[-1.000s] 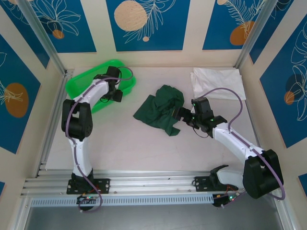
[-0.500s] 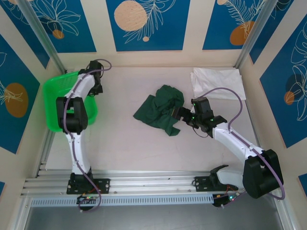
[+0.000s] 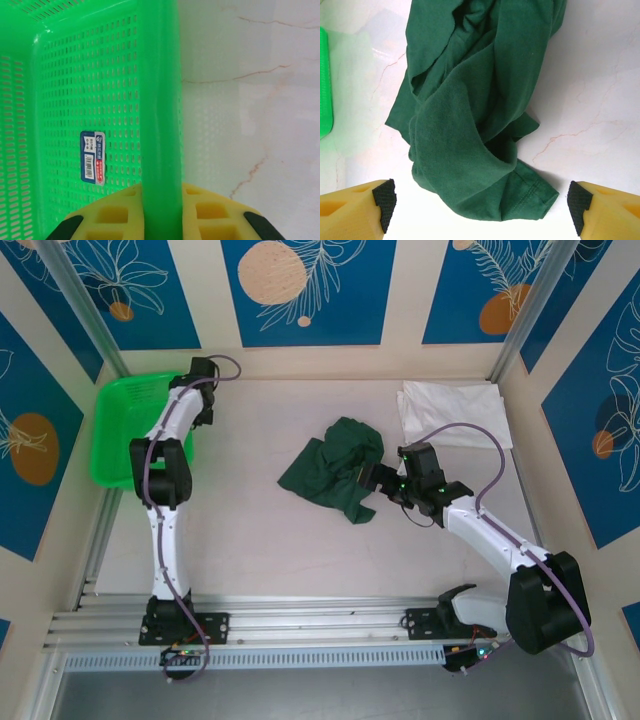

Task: Fold and stack the t-shirts

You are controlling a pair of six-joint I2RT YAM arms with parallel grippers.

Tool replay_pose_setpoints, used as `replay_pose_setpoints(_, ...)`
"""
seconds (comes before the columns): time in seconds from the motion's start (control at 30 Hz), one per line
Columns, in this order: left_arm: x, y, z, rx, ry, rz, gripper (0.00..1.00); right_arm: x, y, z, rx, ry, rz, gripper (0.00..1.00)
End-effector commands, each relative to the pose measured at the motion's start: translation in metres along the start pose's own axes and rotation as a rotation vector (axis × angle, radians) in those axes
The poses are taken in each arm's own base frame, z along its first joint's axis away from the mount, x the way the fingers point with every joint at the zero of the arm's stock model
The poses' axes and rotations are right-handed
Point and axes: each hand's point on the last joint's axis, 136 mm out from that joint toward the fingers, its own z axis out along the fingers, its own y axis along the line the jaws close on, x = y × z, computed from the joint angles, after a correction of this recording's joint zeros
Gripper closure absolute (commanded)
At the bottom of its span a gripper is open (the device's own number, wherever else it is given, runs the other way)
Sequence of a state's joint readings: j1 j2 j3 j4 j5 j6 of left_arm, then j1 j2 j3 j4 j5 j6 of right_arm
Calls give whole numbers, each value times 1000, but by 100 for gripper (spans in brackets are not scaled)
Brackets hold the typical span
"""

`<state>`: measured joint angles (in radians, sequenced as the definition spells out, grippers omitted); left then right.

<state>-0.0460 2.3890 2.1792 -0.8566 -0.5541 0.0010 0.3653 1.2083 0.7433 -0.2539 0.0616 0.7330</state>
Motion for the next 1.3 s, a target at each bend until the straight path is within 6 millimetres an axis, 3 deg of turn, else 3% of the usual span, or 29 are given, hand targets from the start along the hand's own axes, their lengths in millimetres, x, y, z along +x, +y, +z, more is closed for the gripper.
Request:
replay_pose_setpoints(0.0,-1,11,25,-55,-18,109,100,1,10,-4,-43,6,7,9)
replay_pose_setpoints(0.1,2,12,29,-67,-28,162,100,1,11,-5,-53,7,8,9)
replay_pose_setpoints(0.23,4,17,36,-100,-16,177,85,3,15,-5,-70,12,9,9)
replay_pose_setpoints(0.33,5,24,39,-157,-13,212,83,3,15,-4,-73,14,9,9)
replay_pose_setpoints(0.53,1,43,34,-258,-25,191,54,4,17,-4,-78,18,6,9)
replay_pose_setpoints(0.63,-9,49,14,-251,-50,105,37,4,16,-3,-71,15,4,9)
replay_pose_setpoints(0.73,-26,53,-27,-221,-97,-25,26,1,10,-4,-40,3,7,8)
replay_pose_setpoints(0.8,-45,43,-77,-153,-171,-97,24,-1,3,-6,5,-11,17,8)
replay_pose_setpoints(0.9,-70,6,-165,-28,-326,-112,18,-5,-12,-10,76,-39,49,8)
replay_pose_setpoints(0.97,-74,-34,-222,151,-403,-115,15,-6,-22,-11,103,-46,80,8)
replay_pose_setpoints(1.1,-41,-118,-308,581,-395,-157,14,-7,-33,-9,117,-37,136,12)
replay_pose_setpoints(1.17,-20,-136,-324,635,-375,-170,14,-5,-36,-6,111,-16,158,13)
replay_pose_setpoints(1.27,27,-167,-331,767,-274,-192,18,-4,-39,-4,105,3,188,16)
